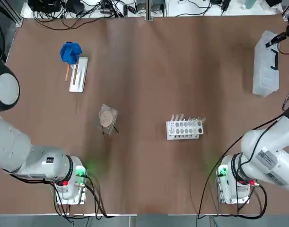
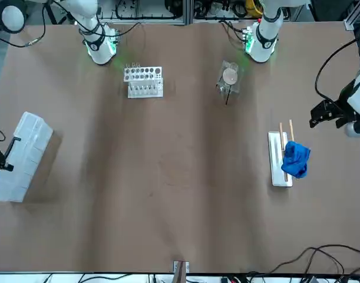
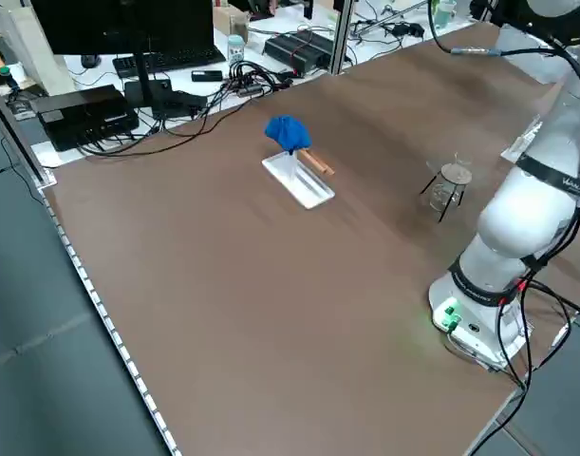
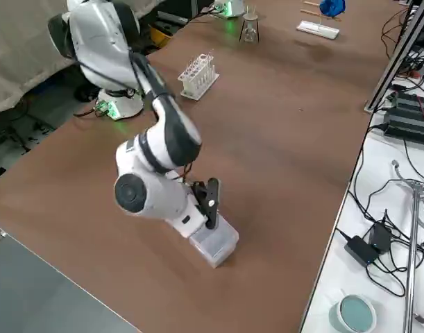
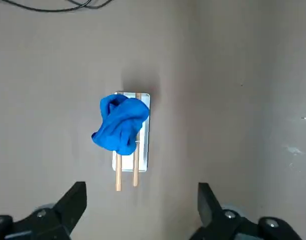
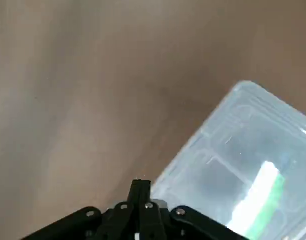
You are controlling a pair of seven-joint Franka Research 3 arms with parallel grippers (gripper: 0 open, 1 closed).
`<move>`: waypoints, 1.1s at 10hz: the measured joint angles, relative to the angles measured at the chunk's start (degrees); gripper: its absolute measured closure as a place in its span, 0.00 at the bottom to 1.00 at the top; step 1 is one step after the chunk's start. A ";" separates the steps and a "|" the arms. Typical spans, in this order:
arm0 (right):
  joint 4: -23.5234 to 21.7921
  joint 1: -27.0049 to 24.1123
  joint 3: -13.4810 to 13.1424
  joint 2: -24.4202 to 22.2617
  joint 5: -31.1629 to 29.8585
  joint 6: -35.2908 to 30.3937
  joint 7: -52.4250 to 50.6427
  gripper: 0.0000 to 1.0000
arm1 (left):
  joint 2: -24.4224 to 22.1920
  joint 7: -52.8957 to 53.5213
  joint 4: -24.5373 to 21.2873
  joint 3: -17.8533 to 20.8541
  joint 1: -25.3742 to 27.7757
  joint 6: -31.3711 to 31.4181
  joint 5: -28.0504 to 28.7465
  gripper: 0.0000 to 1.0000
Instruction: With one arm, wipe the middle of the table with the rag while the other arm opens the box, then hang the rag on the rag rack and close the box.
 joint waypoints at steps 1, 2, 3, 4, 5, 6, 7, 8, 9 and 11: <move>1.42 2.23 0.08 -3.18 -4.26 -3.32 5.96 0.99 | -0.17 -0.03 -0.08 0.19 0.53 0.00 0.01 0.02; 2.61 5.14 0.15 -7.28 -7.89 -6.43 12.04 0.98 | -0.26 -0.03 -0.14 0.22 1.22 0.00 0.01 0.02; 2.94 8.58 0.20 -11.43 -11.22 -8.38 17.55 0.98 | -0.27 -0.03 -0.20 0.28 1.90 0.05 0.03 0.02; 2.95 12.23 0.23 -14.70 -14.36 -9.24 24.18 0.95 | -0.27 -0.03 -0.20 0.30 2.67 0.24 0.12 0.02; 2.92 15.70 0.25 -16.95 -17.25 -10.38 31.57 0.88 | -0.30 -0.03 -0.20 0.36 3.15 0.35 0.25 0.02; 2.88 18.83 0.28 -18.52 -19.82 -12.46 37.38 0.73 | -0.33 -0.03 -0.20 0.40 3.41 0.35 0.38 0.02; 2.75 21.86 0.28 -19.93 -22.15 -14.07 42.82 0.59 | -0.39 -0.03 -0.20 0.40 3.66 0.35 0.44 0.02; 2.32 24.52 0.29 -21.68 -23.75 -15.33 47.38 0.43 | -0.41 -0.03 -0.20 0.40 3.69 0.35 0.45 0.02; 1.06 26.22 0.28 -23.96 -24.39 -16.18 49.56 0.30 | -0.42 -0.03 -0.21 0.36 3.68 0.35 0.45 0.02; -4.50 26.97 0.24 -29.47 -24.38 -15.90 50.38 0.00 | -0.45 -0.03 -0.22 0.36 3.73 0.35 0.45 0.02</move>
